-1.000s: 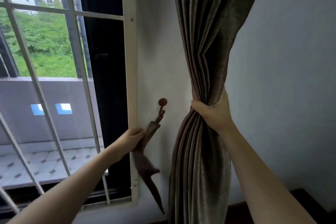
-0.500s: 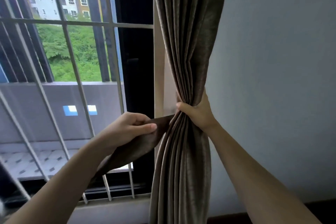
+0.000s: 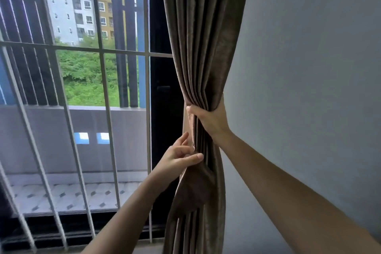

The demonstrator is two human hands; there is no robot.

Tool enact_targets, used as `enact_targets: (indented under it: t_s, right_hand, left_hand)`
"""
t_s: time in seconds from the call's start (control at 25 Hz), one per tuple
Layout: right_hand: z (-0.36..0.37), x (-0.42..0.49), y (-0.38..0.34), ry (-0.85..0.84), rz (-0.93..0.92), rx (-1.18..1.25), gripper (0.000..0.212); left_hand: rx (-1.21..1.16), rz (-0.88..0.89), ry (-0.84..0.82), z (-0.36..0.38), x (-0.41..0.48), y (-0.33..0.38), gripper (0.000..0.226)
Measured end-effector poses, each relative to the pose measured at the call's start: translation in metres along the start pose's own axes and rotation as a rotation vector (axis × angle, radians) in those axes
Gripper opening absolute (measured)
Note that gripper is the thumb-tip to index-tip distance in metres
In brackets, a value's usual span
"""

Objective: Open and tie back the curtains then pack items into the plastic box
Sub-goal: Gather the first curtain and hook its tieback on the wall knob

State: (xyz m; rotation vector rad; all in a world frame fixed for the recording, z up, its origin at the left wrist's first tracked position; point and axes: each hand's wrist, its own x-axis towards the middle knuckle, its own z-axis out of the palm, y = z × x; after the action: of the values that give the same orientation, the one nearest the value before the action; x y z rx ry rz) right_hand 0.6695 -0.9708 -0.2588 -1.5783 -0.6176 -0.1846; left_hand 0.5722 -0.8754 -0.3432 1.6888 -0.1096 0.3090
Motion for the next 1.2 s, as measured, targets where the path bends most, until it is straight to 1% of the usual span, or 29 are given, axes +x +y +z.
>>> enact_targets:
  t_s: [0.08, 0.12, 0.16, 0.24, 0.32, 0.4, 0.48, 0.56, 0.64, 0.72, 0.84, 0.92, 1.04, 1.08, 1.12, 1.2]
  right_hand:
    - [-0.006, 0.011, -0.017, -0.008, 0.058, 0.038, 0.084]
    - [-0.011, 0.016, -0.027, -0.019, 0.08, 0.063, 0.081]
    - [-0.017, 0.02, -0.036, -0.042, 0.103, 0.085, 0.074]
    - [-0.027, 0.025, -0.052, -0.107, 0.166, 0.099, 0.053]
    - [-0.031, 0.024, -0.057, -0.144, 0.223, 0.083, 0.039]
    - [-0.03, 0.022, -0.054, -0.145, 0.238, 0.056, 0.038]
    - [-0.03, 0.021, -0.053, -0.152, 0.256, 0.047, 0.045]
    - [-0.032, 0.021, -0.054, -0.166, 0.275, 0.046, 0.048]
    - [-0.033, 0.02, -0.052, -0.174, 0.283, 0.058, 0.046]
    - [-0.032, 0.019, -0.051, -0.174, 0.279, 0.075, 0.046]
    - [-0.03, 0.018, -0.05, -0.182, 0.27, 0.091, 0.049]
    - [-0.029, 0.016, -0.05, -0.194, 0.273, 0.105, 0.048]
    - [-0.026, 0.014, -0.05, -0.191, 0.269, 0.134, 0.05]
    - [-0.025, 0.013, -0.051, -0.187, 0.263, 0.141, 0.05]
    - [-0.024, 0.012, -0.051, -0.183, 0.256, 0.141, 0.05]
    - [-0.025, 0.009, -0.053, -0.19, 0.252, 0.133, 0.046]
  left_hand:
    - [0.003, 0.013, 0.019, 0.009, 0.003, 0.002, 0.053]
    - [-0.011, 0.025, 0.016, 0.013, 0.004, 0.002, 0.05]
    - [-0.02, 0.04, 0.004, 0.017, 0.004, 0.002, 0.047]
    - [-0.003, 0.054, -0.032, 0.028, 0.006, 0.009, 0.031]
    - [0.033, 0.07, -0.034, 0.039, 0.012, 0.011, 0.025]
    - [0.054, 0.113, 0.042, 0.047, 0.02, 0.007, 0.02]
    - [0.195, 0.255, 0.152, 0.05, 0.023, -0.005, 0.017]
    - [0.349, 0.398, 0.221, 0.053, 0.024, -0.017, 0.011]
    - [0.362, 0.466, 0.267, 0.058, 0.023, -0.018, 0.005]
    - [0.335, 0.435, 0.342, 0.062, 0.024, -0.012, 0.02]
    - [0.182, 0.279, 0.456, 0.062, 0.031, -0.002, 0.043]
    - [0.121, 0.233, 0.45, 0.06, 0.034, 0.006, 0.061]
    - [0.082, 0.144, 0.423, 0.063, 0.041, 0.02, 0.096]
    - [0.085, 0.107, 0.446, 0.065, 0.044, 0.022, 0.101]
    - [0.098, 0.079, 0.478, 0.066, 0.046, 0.023, 0.099]
    - [0.135, 0.043, 0.53, 0.065, 0.052, 0.021, 0.088]
